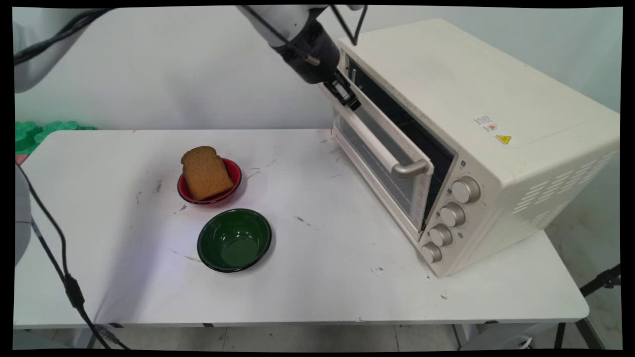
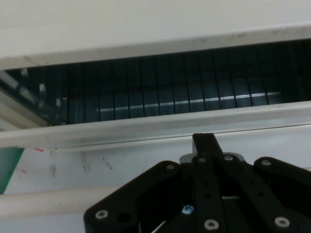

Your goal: Open the oven

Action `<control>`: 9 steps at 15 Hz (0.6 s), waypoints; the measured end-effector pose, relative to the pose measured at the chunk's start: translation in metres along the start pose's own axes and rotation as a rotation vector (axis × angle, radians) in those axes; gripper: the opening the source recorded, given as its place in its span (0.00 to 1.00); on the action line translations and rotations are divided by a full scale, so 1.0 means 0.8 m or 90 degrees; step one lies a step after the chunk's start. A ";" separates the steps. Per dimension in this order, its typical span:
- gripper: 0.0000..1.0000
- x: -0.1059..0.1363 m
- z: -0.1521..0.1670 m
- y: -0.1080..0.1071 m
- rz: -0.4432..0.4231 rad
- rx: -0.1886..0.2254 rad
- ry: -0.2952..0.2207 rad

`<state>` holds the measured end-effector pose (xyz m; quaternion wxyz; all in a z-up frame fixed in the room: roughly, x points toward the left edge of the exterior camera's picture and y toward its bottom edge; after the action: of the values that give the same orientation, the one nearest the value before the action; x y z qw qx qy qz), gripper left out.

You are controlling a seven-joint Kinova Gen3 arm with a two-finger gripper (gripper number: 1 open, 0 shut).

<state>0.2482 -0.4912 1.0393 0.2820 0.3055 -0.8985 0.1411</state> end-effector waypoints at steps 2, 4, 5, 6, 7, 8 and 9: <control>0.00 -0.014 -0.006 0.001 0.001 0.003 0.006; 0.00 -0.027 -0.011 0.002 -0.003 0.003 0.015; 0.00 -0.035 -0.014 0.002 -0.007 0.003 0.021; 0.00 -0.046 -0.017 0.002 -0.012 0.002 0.030; 0.00 -0.053 -0.019 0.002 -0.014 0.001 0.036; 0.00 -0.064 -0.021 0.002 -0.017 -0.001 0.043; 0.00 -0.075 -0.022 0.003 -0.019 -0.004 0.049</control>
<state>0.2934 -0.4540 1.0179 0.3193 0.3124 -0.8827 0.1460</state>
